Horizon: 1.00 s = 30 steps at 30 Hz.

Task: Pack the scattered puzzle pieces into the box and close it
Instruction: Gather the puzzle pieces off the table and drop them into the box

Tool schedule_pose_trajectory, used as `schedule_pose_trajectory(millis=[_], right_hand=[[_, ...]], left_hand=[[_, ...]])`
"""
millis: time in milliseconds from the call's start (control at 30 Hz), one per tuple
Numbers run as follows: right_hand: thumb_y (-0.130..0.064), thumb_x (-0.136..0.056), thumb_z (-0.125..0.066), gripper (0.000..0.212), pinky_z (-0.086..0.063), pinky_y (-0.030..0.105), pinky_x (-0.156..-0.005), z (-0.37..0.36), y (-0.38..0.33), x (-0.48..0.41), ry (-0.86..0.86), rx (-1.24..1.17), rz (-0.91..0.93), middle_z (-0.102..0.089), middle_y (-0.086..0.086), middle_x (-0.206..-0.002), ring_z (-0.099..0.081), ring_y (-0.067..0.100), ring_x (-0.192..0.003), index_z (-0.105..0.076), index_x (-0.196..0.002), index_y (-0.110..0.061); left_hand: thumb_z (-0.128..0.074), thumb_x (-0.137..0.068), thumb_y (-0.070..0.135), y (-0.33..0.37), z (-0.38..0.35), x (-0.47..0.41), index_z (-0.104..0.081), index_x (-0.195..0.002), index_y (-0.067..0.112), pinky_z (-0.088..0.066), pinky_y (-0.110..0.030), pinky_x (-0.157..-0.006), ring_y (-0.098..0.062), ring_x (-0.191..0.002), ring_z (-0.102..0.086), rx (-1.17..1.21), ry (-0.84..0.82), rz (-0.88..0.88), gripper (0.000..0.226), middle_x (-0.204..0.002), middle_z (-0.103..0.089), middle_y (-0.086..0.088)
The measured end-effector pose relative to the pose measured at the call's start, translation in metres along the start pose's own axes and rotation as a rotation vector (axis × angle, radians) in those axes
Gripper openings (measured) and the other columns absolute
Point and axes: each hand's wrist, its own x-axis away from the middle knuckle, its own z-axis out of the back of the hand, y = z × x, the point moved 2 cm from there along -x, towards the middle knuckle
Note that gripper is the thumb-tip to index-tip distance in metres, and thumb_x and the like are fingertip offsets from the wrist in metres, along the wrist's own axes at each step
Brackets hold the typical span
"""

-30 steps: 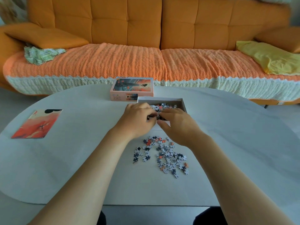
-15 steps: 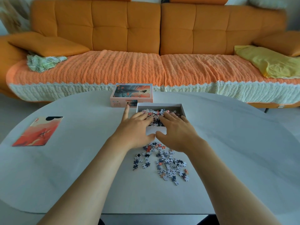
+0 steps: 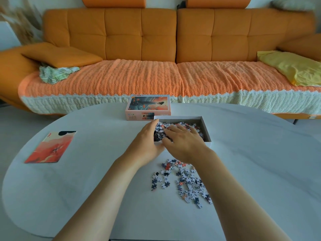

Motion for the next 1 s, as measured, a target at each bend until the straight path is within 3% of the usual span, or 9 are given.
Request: schedule_pose_trajectory(millis=[133,233,400,567,633,700,800,900,1000], right_hand=[[-0.043,-0.093,-0.025,0.048,-0.034,0.044,-0.106,0.002,-0.004,-0.008,0.184,-0.015,-0.018,-0.056,0.005,-0.126,-0.047,0.024,-0.12,-0.06,-0.116,-0.02],[-0.036,-0.094,-0.027,0.033,-0.041,0.042,-0.095,-0.003,-0.013,-0.011,0.17,-0.042,0.065,-0.06,-0.002,-0.097,-0.053,0.019,-0.095,-0.053,-0.086,-0.017],[-0.039,-0.096,-0.019,0.047,-0.031,0.047,-0.107,-0.01,-0.014,-0.017,0.084,-0.011,0.026,-0.043,-0.001,-0.147,-0.036,0.02,-0.137,-0.05,-0.126,-0.019],[-0.038,-0.092,-0.02,0.051,-0.041,0.04,-0.094,0.006,-0.005,-0.005,0.301,0.066,-0.08,-0.064,0.005,-0.11,-0.057,0.027,-0.108,-0.065,-0.1,-0.016],[-0.034,-0.094,-0.02,0.048,-0.042,0.039,-0.088,0.01,0.004,-0.001,0.228,0.12,-0.171,-0.064,0.007,-0.101,-0.059,0.03,-0.098,-0.064,-0.092,-0.014],[-0.039,-0.088,-0.002,0.065,-0.038,0.04,-0.089,0.005,0.012,0.0,0.147,0.135,-0.209,-0.062,0.006,-0.106,-0.056,0.028,-0.107,-0.061,-0.099,-0.014],[-0.056,-0.082,0.008,0.086,-0.028,0.045,-0.109,-0.002,0.023,-0.002,0.13,0.115,-0.255,-0.051,0.007,-0.134,-0.039,0.023,-0.132,-0.053,-0.126,-0.014],[-0.056,-0.094,-0.011,0.069,-0.031,0.042,-0.11,0.002,0.025,0.0,0.155,0.085,-0.242,-0.047,0.011,-0.137,-0.037,0.026,-0.132,-0.054,-0.125,-0.012],[-0.045,-0.099,-0.019,0.041,-0.044,0.037,-0.082,0.007,0.019,0.006,0.179,0.003,-0.146,-0.056,0.002,-0.101,-0.053,0.026,-0.107,-0.052,-0.092,-0.022]], left_hand=[[-0.073,-0.084,0.038,-0.006,0.006,-0.002,-0.014,-0.154,0.028,-0.03,-0.036,-0.115,-0.014,-0.144,-0.027,0.042,-0.013,0.026,0.092,-0.16,-0.023,0.006],[-0.072,-0.084,0.033,-0.009,0.009,-0.004,-0.019,-0.154,0.027,-0.033,-0.034,-0.113,-0.014,-0.142,-0.032,0.038,0.003,0.012,0.087,-0.157,-0.029,0.004],[-0.065,-0.088,0.028,-0.007,0.007,-0.002,-0.027,-0.151,0.019,-0.024,-0.019,-0.109,-0.013,-0.141,-0.029,-0.041,0.036,-0.05,0.074,-0.155,-0.032,0.003],[-0.062,-0.089,0.03,-0.006,-0.003,-0.003,-0.051,-0.137,0.013,-0.021,-0.043,-0.118,-0.022,-0.145,-0.02,-0.352,0.097,-0.283,0.052,-0.153,-0.034,-0.004],[-0.057,-0.091,0.036,-0.002,-0.009,-0.004,-0.051,-0.138,0.018,-0.006,-0.047,-0.121,-0.019,-0.144,-0.022,-0.515,0.045,-0.298,0.051,-0.151,-0.038,0.001],[-0.053,-0.092,0.041,0.003,-0.016,-0.004,-0.043,-0.144,0.021,0.007,-0.047,-0.12,-0.016,-0.145,-0.02,-0.594,-0.006,-0.299,0.057,-0.152,-0.038,0.005],[-0.052,-0.093,0.039,0.009,-0.022,-0.003,-0.035,-0.148,0.024,0.005,-0.047,-0.12,-0.015,-0.145,-0.022,-0.579,-0.032,-0.289,0.059,-0.157,-0.028,0.003],[-0.053,-0.093,0.035,0.013,-0.021,-0.004,-0.035,-0.146,0.022,-0.003,-0.047,-0.121,-0.02,-0.143,-0.026,-0.509,-0.012,-0.258,0.058,-0.158,-0.022,-0.001],[-0.054,-0.091,0.038,0.014,-0.021,-0.005,-0.044,-0.139,0.026,-0.003,-0.047,-0.12,-0.017,-0.136,-0.035,-0.508,-0.041,-0.268,0.05,-0.145,-0.04,0.006]])
